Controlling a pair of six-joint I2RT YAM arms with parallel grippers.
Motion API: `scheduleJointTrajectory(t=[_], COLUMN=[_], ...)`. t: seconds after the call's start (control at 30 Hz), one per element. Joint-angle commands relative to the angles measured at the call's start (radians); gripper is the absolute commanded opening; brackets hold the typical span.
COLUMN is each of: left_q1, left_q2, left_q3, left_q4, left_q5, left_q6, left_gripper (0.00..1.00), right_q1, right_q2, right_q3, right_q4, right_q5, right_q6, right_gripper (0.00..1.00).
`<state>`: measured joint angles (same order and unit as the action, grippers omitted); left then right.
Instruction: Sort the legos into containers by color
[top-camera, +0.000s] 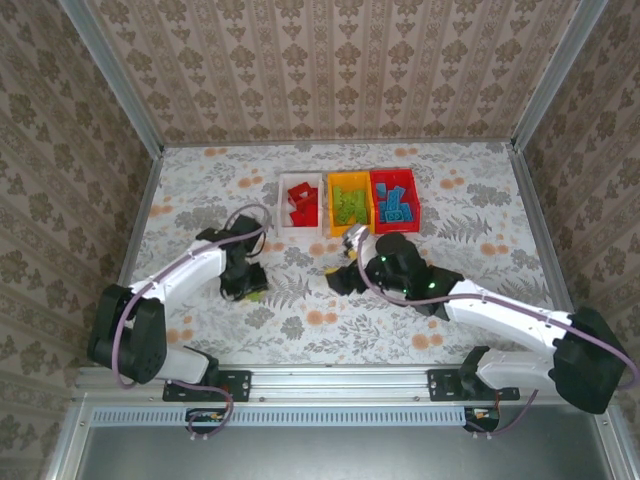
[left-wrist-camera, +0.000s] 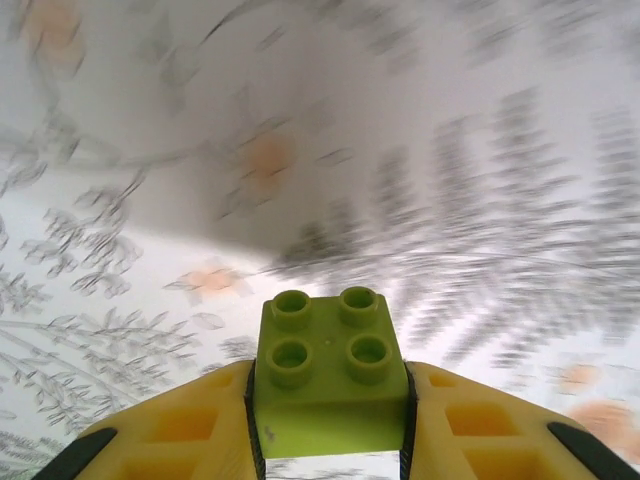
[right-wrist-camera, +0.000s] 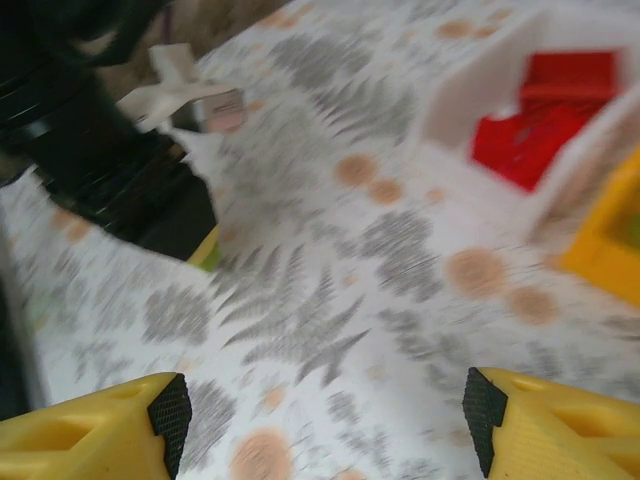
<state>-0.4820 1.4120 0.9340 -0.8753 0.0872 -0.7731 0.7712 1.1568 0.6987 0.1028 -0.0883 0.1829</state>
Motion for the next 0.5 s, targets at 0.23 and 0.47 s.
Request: scheduleJointTrajectory(t=[0.23, 0.47], left_q1=[-0.174, -0.221], left_q2=[0.299, 0.611], left_q3=[0.608, 1.002], left_q4=[0.053, 0.047], left_q5=[-0.022, 0.010], left_q6=[0.160, 0.231], left_gripper=[0.29, 0.29], right_q1=[-0.296, -0.387], right_q2=[-0.105, -0.075], right_q3=[0.120, 0.152], right_q4=[-0.100, -0.123], right_q5=[0.267, 0.203], right_q6=[0.191, 0.281], right_gripper=[0.73, 0.73])
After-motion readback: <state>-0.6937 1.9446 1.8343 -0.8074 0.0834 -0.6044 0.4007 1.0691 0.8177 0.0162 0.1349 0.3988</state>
